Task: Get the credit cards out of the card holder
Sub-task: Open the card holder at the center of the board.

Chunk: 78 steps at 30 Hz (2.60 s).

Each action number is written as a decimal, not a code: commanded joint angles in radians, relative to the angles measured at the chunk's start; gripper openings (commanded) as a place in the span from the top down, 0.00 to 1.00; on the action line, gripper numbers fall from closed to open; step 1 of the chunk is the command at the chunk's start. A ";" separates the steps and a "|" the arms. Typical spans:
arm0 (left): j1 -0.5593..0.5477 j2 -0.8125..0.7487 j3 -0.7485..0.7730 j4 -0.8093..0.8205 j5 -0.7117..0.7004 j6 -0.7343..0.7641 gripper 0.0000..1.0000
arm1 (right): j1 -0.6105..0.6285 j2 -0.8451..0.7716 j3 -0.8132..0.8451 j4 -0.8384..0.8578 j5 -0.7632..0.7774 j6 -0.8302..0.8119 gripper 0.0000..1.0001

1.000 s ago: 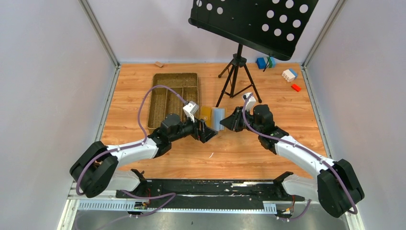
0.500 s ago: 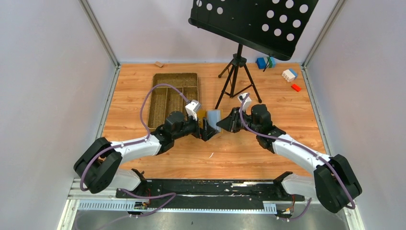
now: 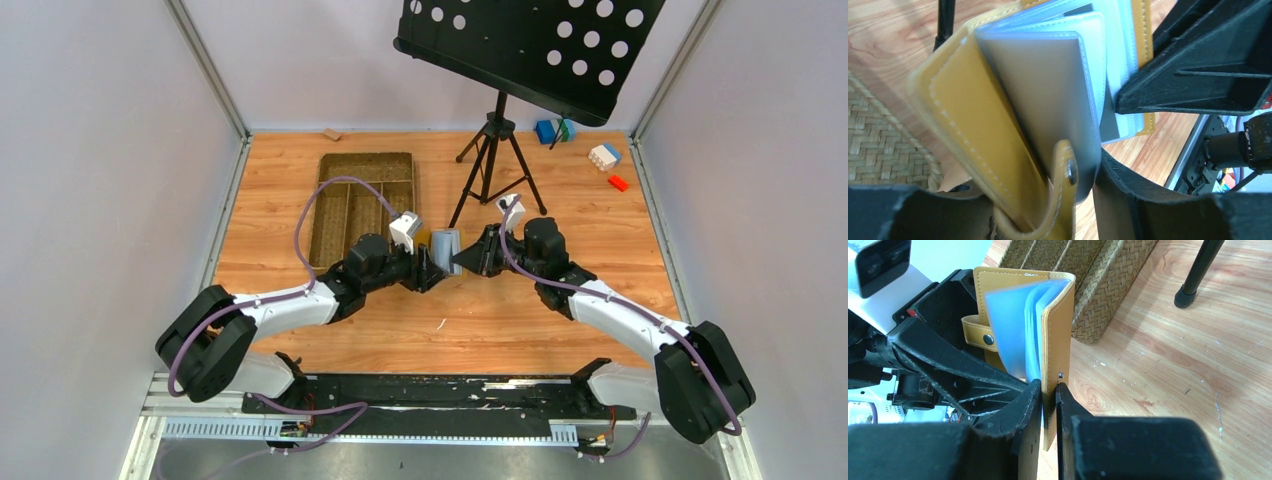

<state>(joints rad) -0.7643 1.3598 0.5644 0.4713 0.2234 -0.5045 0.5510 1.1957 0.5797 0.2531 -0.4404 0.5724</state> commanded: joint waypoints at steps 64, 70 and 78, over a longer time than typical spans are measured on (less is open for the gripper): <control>0.071 -0.343 -0.183 0.092 -0.283 -0.089 0.00 | 0.008 -0.053 0.025 -0.052 0.149 -0.011 1.00; 0.069 -0.212 -0.132 0.196 -0.059 -0.087 0.00 | 0.008 -0.038 0.032 -0.026 0.093 -0.018 1.00; 0.039 -0.156 -0.103 0.227 -0.004 -0.067 0.00 | 0.040 0.007 0.067 -0.029 0.059 -0.039 1.00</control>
<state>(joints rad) -0.7017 1.1782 0.4004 0.6315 0.1616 -0.6025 0.5636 1.1854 0.5903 0.1699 -0.3492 0.5629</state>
